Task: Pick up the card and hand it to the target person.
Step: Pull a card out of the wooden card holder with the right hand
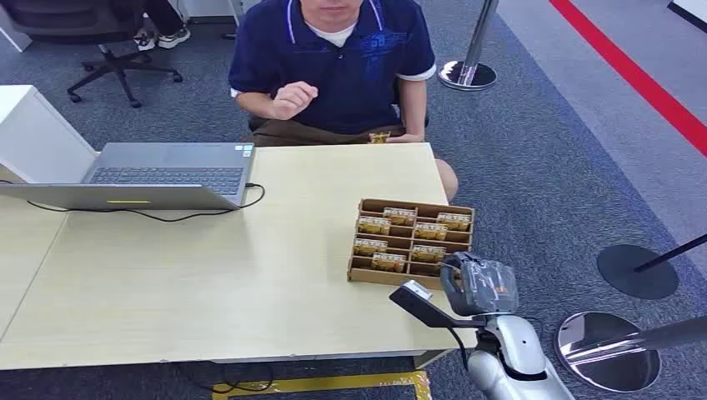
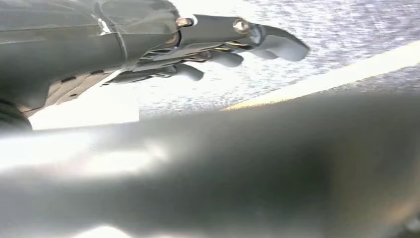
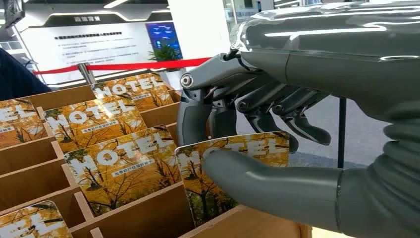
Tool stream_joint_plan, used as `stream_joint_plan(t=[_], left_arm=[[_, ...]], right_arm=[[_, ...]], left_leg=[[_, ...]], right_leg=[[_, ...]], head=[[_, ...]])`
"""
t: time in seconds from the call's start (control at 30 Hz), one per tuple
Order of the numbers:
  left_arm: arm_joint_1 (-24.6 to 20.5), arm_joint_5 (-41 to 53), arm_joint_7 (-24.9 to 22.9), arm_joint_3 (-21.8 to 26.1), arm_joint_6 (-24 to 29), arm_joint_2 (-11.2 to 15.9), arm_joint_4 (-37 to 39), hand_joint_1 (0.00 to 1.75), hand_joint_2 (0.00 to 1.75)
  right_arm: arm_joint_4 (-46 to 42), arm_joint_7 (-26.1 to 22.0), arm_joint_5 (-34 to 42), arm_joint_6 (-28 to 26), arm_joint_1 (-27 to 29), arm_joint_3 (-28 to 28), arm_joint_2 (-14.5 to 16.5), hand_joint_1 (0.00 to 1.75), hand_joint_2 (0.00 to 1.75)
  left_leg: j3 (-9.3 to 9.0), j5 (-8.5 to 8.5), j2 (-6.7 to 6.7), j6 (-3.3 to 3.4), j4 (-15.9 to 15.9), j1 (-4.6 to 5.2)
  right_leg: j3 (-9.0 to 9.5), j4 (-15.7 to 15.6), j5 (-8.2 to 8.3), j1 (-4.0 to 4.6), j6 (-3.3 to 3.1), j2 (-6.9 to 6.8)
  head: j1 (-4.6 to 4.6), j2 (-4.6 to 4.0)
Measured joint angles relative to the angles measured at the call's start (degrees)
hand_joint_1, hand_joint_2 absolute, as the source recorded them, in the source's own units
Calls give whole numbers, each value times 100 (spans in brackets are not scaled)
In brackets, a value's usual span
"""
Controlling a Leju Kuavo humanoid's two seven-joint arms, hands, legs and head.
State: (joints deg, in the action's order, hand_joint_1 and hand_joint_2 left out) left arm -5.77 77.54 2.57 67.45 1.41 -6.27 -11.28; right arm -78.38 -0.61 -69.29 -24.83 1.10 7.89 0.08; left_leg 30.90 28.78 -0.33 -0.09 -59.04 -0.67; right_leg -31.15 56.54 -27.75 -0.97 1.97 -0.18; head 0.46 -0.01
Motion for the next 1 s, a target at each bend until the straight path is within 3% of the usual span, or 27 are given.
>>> stream_joint_plan(t=[0.27, 0.57, 1.0], left_arm=[[1, -29, 228, 0, -37, 8, 0, 0, 175], [2, -37, 146, 0, -7, 15, 0, 0, 175], [2, -77, 148, 2, -3, 17, 0, 0, 175]], right_arm=[[-1, -1, -7, 6, 0, 0, 4, 157, 175], [-77, -218, 288, 72, 19, 15, 10, 157, 175], [-1076, -469, 667, -102, 82, 30, -141, 157, 175]], left_leg=[[0, 0, 0, 0, 0, 0], [0, 0, 0, 0, 0, 0], [1, 0, 0, 0, 0, 1]], right_leg=[[0, 0, 0, 0, 0, 0], [0, 0, 0, 0, 0, 0], [-1, 0, 0, -1, 0, 0]], head=[[0, -1], [0, 1], [0, 0]])
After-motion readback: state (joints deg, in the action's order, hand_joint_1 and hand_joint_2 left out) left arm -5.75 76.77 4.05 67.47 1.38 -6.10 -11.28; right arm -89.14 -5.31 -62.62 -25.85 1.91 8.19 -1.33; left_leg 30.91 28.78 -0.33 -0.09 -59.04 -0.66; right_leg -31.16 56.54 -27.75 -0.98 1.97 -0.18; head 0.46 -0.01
